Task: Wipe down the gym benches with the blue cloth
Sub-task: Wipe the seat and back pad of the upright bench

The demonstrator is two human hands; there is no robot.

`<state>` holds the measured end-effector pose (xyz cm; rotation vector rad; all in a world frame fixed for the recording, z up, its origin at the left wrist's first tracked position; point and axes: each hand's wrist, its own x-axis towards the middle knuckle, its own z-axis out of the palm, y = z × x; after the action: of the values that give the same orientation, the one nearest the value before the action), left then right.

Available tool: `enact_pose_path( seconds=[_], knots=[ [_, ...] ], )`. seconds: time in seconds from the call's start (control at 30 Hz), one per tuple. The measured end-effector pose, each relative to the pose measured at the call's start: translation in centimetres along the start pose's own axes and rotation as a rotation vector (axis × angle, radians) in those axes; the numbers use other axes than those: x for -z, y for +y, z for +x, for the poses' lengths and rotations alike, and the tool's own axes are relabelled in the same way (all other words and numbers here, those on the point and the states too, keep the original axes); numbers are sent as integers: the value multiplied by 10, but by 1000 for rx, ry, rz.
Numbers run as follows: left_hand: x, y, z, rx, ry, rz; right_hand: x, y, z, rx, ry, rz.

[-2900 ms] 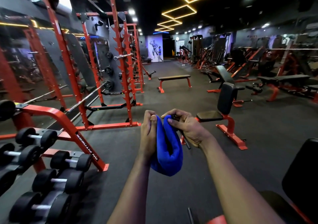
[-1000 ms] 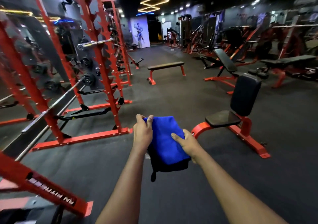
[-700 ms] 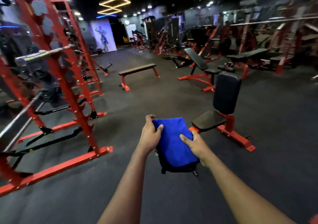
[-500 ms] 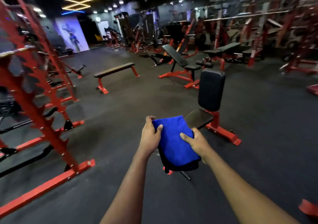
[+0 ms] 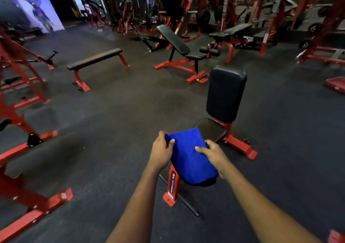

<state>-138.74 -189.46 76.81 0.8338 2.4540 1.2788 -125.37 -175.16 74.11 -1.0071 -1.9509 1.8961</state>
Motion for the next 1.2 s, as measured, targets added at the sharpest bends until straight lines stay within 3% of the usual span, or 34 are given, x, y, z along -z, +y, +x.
enact_pose_path(
  seconds=[0.2, 0.37, 0.57, 0.63, 0.7, 0.83, 0.93, 1.03, 1.2],
  knots=[
    [-54, -67, 105, 79, -119, 17, -8, 35, 109, -74, 37, -71],
    [-106, -125, 180, 129, -214, 13, -11, 76, 185, -125, 185, -160],
    [-173, -205, 244, 219, -236, 27, -7, 116, 278, -182, 605, -507],
    [-209, -243, 266, 222, -218, 48, -9, 140, 324, -125, 670, -651],
    [-245, -282, 287, 206, -175, 52, -10, 172, 373, -8, 570, -779],
    [-305, -345, 312, 171, -87, 66, -13, 249, 449, 60, 207, -1037],
    [-349, -387, 323, 199, -66, 108, -11, 299, 500, 271, 136, -1200],
    [-375, -410, 334, 282, -85, 184, -10, 325, 527, 288, 12, -1298],
    [-399, -407, 343, 493, -132, 479, -9, 346, 529, 378, 54, -1357]
  ],
)
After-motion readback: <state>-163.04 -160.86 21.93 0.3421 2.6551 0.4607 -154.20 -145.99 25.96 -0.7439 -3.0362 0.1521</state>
